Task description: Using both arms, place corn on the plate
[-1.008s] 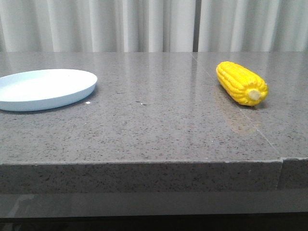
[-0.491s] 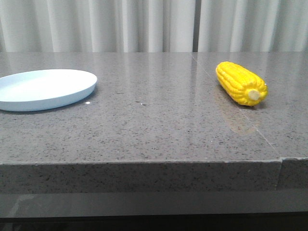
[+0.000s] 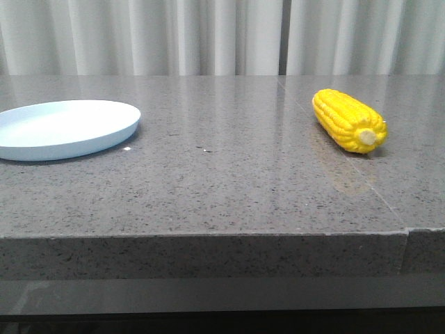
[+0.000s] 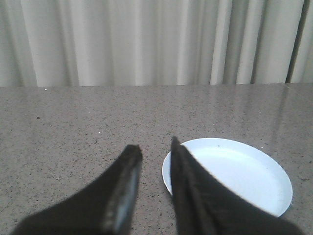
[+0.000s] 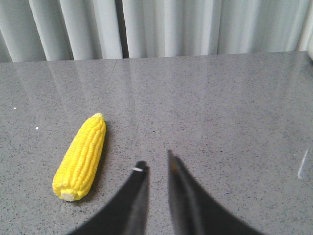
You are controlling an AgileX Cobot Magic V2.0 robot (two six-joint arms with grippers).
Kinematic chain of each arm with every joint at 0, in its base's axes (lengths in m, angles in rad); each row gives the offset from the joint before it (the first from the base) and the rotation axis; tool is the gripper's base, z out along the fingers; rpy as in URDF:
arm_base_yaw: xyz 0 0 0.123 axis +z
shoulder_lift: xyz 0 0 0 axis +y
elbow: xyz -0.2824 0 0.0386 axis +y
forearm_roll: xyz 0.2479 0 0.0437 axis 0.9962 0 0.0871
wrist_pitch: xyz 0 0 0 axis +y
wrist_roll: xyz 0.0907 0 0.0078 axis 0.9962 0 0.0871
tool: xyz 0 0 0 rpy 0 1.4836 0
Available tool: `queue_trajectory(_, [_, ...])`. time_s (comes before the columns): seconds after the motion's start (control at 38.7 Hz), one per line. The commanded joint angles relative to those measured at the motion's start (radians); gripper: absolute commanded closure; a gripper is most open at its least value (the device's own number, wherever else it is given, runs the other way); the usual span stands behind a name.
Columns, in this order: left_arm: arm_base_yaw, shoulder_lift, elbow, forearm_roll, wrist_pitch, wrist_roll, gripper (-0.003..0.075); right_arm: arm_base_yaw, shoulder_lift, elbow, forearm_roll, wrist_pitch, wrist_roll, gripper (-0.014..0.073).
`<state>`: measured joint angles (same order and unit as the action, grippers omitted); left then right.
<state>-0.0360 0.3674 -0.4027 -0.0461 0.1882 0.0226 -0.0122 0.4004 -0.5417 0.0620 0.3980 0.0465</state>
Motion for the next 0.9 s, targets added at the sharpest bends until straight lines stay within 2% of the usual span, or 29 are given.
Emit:
queue_trajectory(0.0, [-0.008,0.014,-0.037,-0.004,-0.087,-0.001,0.0228,-0.006,0.014,-0.036,0.005,-0.090,-0.007,0.0141])
queue_trajectory(0.03, [-0.008,0.014,-0.037,-0.004,-0.087,-0.001,0.0164,-0.006,0.014,-0.036,0.005,-0.090,-0.007,0.0091])
queue_trajectory(0.08, [-0.008,0.014,-0.037,-0.004,-0.087,-0.001,0.0104,-0.006,0.014,-0.036,0.005,-0.090,-0.007,0.0015])
queue_trajectory(0.13, [-0.008,0.014,-0.037,-0.004,-0.087,-0.001,0.0092,-0.006,0.014,-0.036,0.005,-0.090,-0.007,-0.0035])
queue_trajectory(0.36, [-0.008,0.021,-0.037,-0.004,-0.095,-0.001,0.0094,-0.006,0.014,-0.036,0.005,-0.091,-0.007,-0.0041])
queue_trajectory(0.49, [-0.008,0.137,-0.066,-0.046,-0.071,-0.001,0.0095,-0.006,0.014,-0.036,0.005,-0.091,-0.007,-0.0041])
queue_trajectory(0.7, [-0.016,0.479,-0.316,-0.053,0.159,0.004,0.0094,-0.006,0.014,-0.036,0.005,-0.091,-0.007,-0.0041])
queue_trajectory(0.78, [-0.042,0.621,-0.436,-0.053,0.276,0.067,0.0095,-0.006,0.014,-0.036,0.005,-0.091,-0.007,-0.0041])
queue_trajectory(0.88, [-0.069,0.780,-0.568,-0.053,0.386,0.070,0.0122,-0.006,0.014,-0.036,0.005,-0.091,-0.007,-0.0041])
